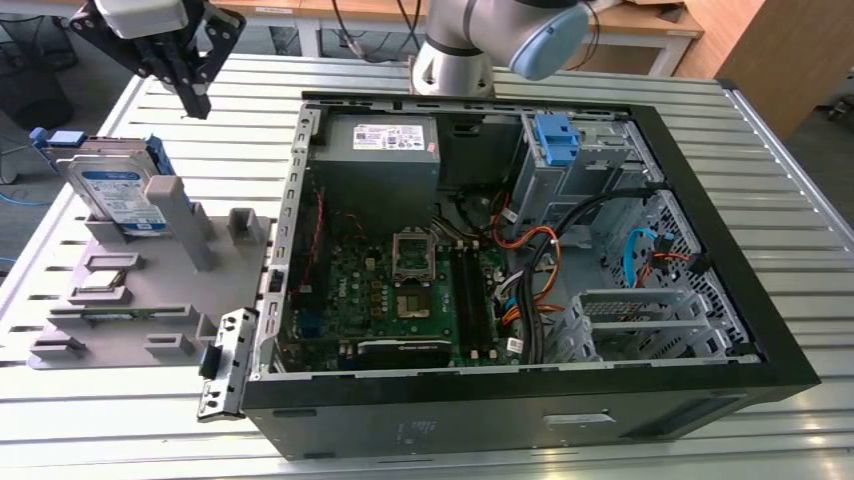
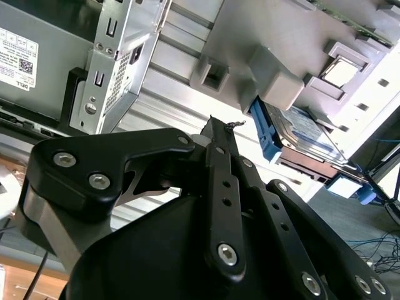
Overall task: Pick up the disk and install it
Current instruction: 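Reach for the disk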
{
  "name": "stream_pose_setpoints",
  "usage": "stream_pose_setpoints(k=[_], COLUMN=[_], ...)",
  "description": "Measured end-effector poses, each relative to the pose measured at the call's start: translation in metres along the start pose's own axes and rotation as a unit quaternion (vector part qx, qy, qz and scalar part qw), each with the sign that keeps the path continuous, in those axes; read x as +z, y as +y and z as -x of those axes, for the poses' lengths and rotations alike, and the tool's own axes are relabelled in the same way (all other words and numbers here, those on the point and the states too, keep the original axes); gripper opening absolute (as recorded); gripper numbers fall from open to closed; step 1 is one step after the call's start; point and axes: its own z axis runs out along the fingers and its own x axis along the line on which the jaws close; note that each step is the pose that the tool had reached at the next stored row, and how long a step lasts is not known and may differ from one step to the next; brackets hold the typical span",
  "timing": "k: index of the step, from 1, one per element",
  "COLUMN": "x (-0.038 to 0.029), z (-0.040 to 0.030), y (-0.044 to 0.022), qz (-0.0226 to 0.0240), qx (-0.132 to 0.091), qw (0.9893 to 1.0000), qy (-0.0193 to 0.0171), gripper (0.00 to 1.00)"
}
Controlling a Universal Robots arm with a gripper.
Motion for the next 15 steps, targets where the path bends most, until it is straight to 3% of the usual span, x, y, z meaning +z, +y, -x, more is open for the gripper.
stream_pose_setpoints(k=[15], x=[0.0016], z=[-0.0204], y=[-0.0017], qz=[0.0], qx=[0.0], qw=[1.0], qy=[0.0], gripper=[0.11])
